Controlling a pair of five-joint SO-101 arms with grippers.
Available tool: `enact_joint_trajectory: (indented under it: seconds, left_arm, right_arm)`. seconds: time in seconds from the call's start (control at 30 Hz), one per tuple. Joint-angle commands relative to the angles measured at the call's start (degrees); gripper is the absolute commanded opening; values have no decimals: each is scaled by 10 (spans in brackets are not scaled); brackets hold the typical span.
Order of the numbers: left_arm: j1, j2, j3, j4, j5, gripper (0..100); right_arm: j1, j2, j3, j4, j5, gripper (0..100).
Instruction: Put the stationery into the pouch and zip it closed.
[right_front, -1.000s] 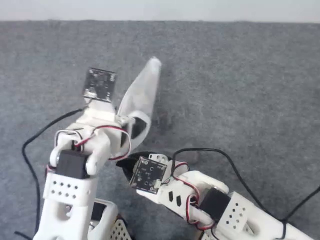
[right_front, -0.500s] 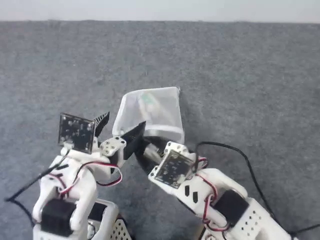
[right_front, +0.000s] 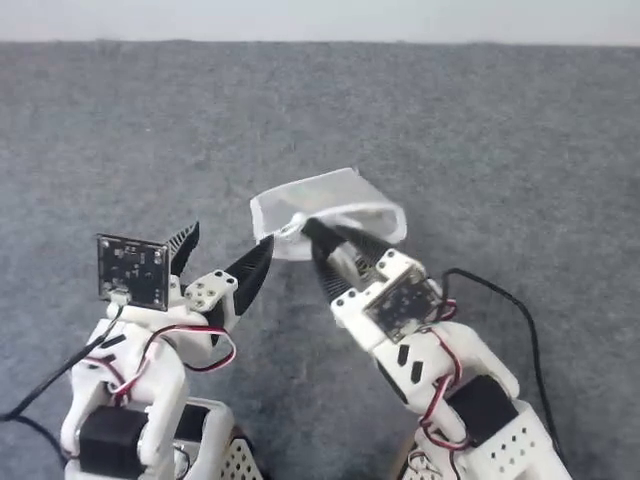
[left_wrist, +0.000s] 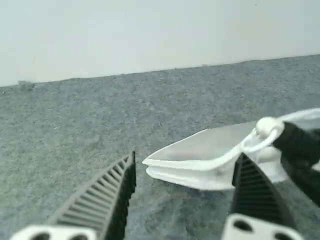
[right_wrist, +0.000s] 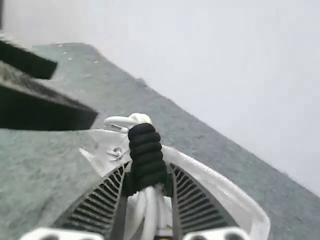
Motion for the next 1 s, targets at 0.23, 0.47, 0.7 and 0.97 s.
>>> enact_joint_trajectory:
  seconds: [0.23, 0.47, 0.7, 0.97]
  left_arm:
    - [44, -7, 16, -15, -40, 296]
    - [84, -7, 34, -18, -79, 298]
    - [84, -7, 95, -105, -86, 298]
    - [108, -7, 132, -150, -107, 298]
  right_arm:
    - [44, -22, -68, -15, -34, 5]
    - [39, -22, -118, 63, -14, 5]
    - [-1, -22, -153, 131, 22, 5]
    - [-39, -19, -182, 182, 43, 5]
